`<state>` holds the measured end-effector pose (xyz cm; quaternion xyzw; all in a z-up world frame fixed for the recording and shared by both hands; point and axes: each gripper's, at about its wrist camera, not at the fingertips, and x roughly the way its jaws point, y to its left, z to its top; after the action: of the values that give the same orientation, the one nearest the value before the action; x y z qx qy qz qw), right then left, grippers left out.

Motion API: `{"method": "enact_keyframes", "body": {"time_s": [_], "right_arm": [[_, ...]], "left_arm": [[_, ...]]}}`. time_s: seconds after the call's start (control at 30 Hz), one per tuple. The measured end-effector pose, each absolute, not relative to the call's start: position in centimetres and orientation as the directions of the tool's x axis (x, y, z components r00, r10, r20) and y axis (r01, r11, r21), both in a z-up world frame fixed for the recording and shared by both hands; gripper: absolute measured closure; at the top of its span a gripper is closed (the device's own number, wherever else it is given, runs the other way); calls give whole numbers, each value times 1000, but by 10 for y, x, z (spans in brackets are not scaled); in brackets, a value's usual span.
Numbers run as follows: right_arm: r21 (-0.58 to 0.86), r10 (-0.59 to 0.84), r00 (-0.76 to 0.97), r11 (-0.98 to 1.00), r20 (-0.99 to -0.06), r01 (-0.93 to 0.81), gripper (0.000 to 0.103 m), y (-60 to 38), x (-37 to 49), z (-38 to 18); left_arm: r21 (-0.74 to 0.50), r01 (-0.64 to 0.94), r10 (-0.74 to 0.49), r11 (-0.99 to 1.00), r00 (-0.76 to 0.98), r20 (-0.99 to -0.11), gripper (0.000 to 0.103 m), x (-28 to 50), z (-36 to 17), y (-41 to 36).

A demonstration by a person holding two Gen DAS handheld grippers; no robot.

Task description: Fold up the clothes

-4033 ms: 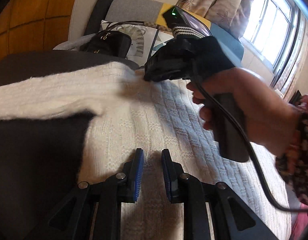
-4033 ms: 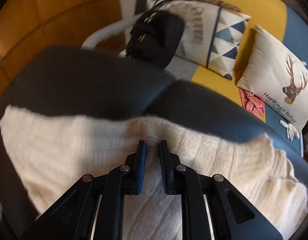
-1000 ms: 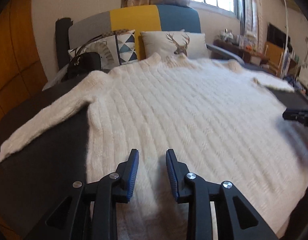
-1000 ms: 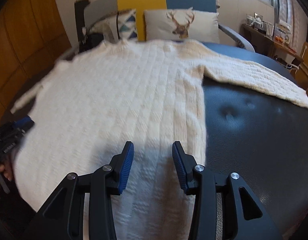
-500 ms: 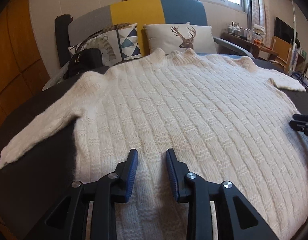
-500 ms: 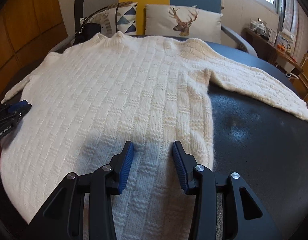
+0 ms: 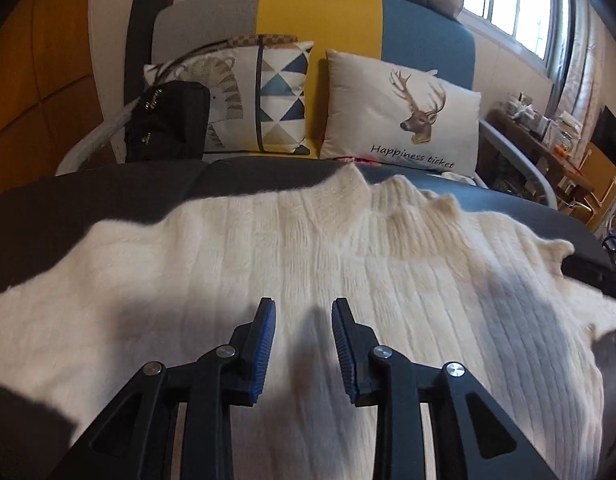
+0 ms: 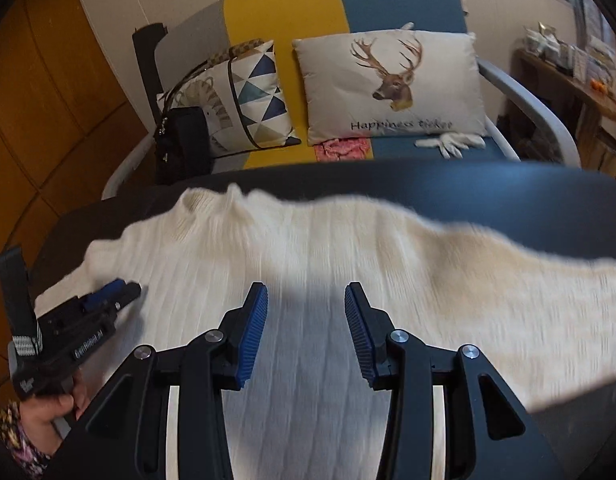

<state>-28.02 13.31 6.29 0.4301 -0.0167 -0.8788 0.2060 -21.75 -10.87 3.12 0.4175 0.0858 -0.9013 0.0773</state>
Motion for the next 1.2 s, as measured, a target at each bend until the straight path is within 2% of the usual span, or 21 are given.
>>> {"method": "enact_keyframes", "body": {"time_s": [0.07, 0.13, 0.37, 0.43, 0.57, 0.63, 0.67, 0.7, 0.73, 0.77, 0.8, 0.87, 1.0, 1.1, 1.17, 1.2], "right_arm": [[170, -371, -529, -905, -764, 389, 60, 110, -310, 61], [138, -361, -506, -895, -783, 425, 60, 88, -336, 57], [96, -330, -346, -830, -878, 549, 59, 44, -388, 21], [103, -338, -303, -801, -891, 589, 57, 41, -392, 15], [27, -293, -283, -736, -913, 676, 45, 29, -385, 14], [-40, -251, -303, -707, -919, 706, 45, 20, -375, 12], [-52, -251, -313, -700, -916, 712, 50, 17, -371, 13], [-63, -251, -322, -693, -913, 718, 66, 14, -367, 14], [-74, -252, -331, -686, -909, 723, 76, 11, -363, 15], [-115, -232, -364, -684, -902, 721, 91, 7, -356, 14], [-157, -213, -397, -680, -893, 716, 95, 4, -350, 13], [-276, -163, -488, -655, -857, 704, 97, -5, -337, 11], [-485, -90, -716, -677, -692, 553, 98, 3, -321, 13], [-481, -59, -769, -749, -637, 456, 98, 20, -330, 7], [-376, -127, -721, -784, -681, 493, 98, 30, -337, 9], [-321, -163, -695, -798, -700, 510, 94, 34, -340, 10]], "left_arm": [[-129, 207, -35, -970, -641, -767, 74, -227, 22, -113], [-165, 192, -4, -967, -663, -748, 68, -226, 20, -114], [-318, 181, 97, -931, -715, -692, 68, -216, 15, -132], [-329, 182, 103, -927, -720, -687, 68, -216, 14, -133], [-327, 184, 99, -927, -722, -685, 68, -217, 14, -131], [-331, 184, 100, -926, -724, -683, 68, -217, 12, -131], [-333, 184, 101, -925, -725, -682, 68, -217, 11, -132], [-335, 184, 103, -924, -725, -681, 68, -217, 11, -132], [-337, 184, 104, -923, -726, -680, 68, -216, 10, -132], [-339, 183, 105, -923, -727, -679, 68, -215, 9, -131], [-341, 183, 106, -922, -728, -678, 68, -215, 8, -132], [-345, 182, 109, -921, -729, -676, 68, -214, 8, -133], [-357, 181, 116, -917, -733, -670, 68, -213, 7, -134], [-364, 180, 121, -914, -735, -667, 68, -213, 6, -136], [-370, 179, 125, -912, -736, -665, 68, -213, 6, -136], [-374, 179, 128, -910, -737, -663, 68, -213, 6, -137]]}}
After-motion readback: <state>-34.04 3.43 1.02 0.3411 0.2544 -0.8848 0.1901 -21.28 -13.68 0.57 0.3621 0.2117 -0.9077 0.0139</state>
